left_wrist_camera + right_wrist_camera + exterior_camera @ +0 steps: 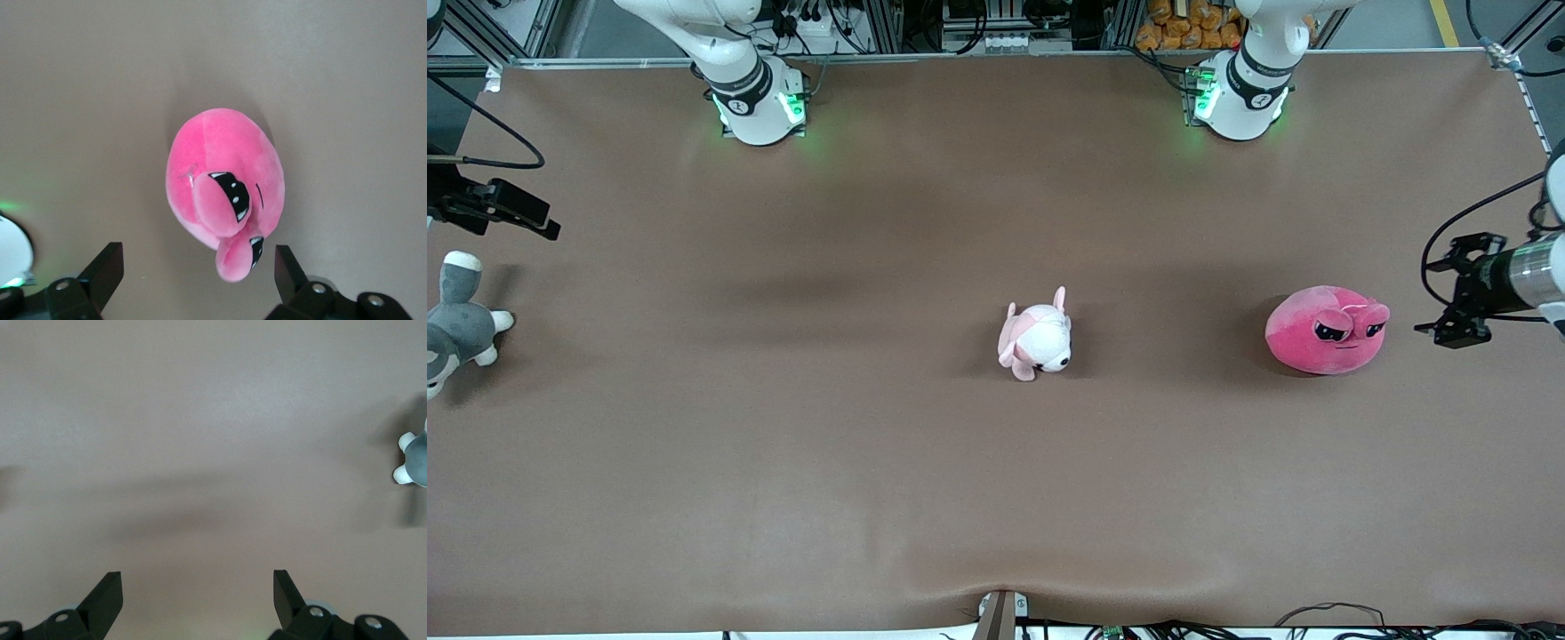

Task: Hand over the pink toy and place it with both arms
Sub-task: 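Reach the left gripper down to the pink plush toy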

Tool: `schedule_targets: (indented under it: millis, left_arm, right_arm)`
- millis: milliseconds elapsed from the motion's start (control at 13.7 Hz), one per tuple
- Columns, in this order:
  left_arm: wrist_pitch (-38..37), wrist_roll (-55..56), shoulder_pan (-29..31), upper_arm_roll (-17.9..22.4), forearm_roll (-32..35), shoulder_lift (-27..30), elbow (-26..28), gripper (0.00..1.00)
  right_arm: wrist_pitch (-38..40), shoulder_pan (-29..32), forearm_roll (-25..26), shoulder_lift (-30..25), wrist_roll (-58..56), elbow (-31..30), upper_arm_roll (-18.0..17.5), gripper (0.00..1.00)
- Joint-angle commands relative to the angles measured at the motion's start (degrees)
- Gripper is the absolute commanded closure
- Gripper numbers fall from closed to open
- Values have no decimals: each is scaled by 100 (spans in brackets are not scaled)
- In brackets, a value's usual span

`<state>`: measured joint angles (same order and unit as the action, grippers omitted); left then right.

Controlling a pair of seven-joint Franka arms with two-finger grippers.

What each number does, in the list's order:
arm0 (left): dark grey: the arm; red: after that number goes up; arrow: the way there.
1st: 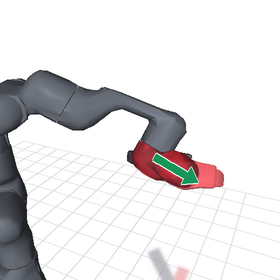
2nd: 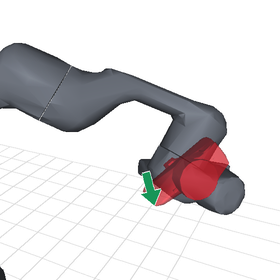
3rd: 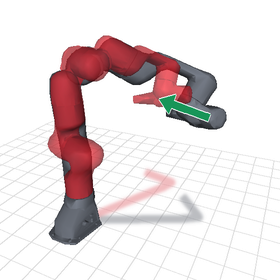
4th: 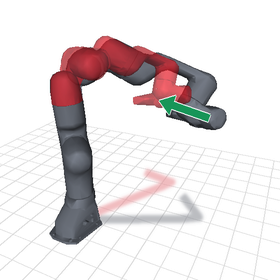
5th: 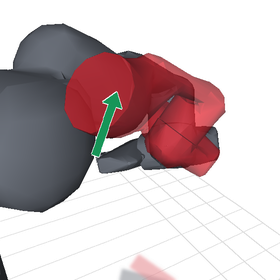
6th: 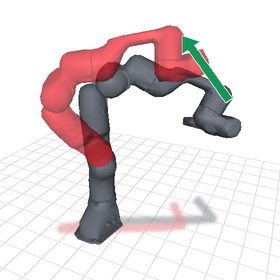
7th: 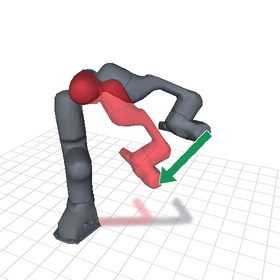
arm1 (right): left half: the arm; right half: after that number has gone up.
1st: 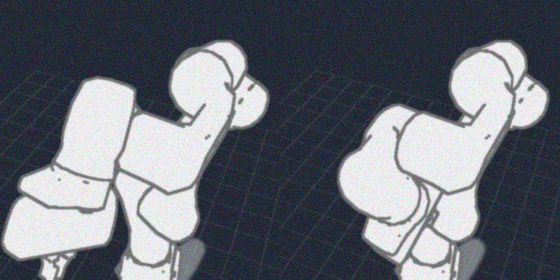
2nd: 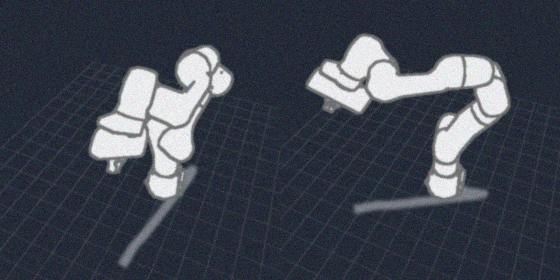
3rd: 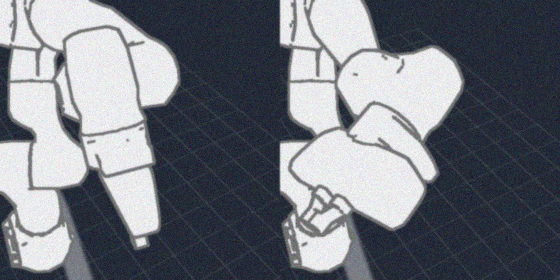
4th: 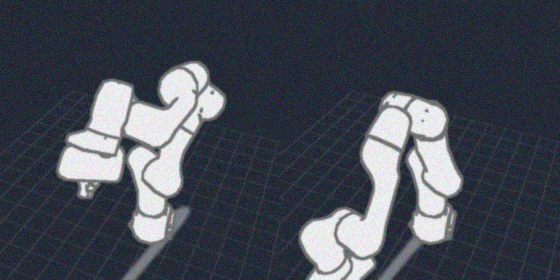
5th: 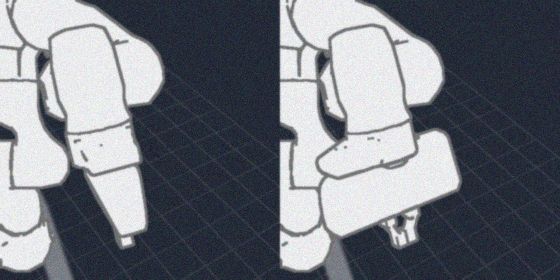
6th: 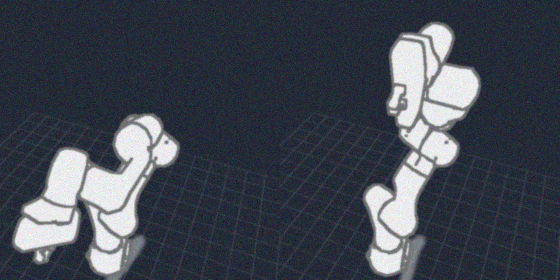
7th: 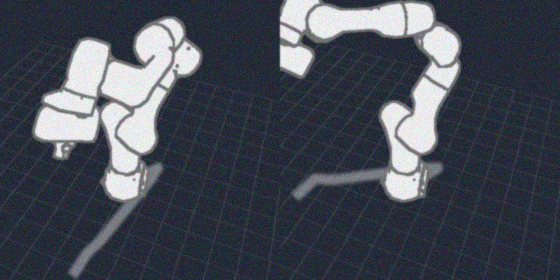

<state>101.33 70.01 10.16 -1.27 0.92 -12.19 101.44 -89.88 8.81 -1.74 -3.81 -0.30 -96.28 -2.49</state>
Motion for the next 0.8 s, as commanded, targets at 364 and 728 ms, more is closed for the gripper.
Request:
schedule_targets:
  millis: [364, 728]
  left_arm:
    - [1547, 521, 329, -66, -531, 393, 1589, 0]
    - [1767, 628, 268, -101, -514, 191, 1589, 0]
  right_arm:
    - [24, 42, 25, 82, 39, 214, -6, 0]
    - [24, -11, 34, 100, 39, 241, -6, 0]
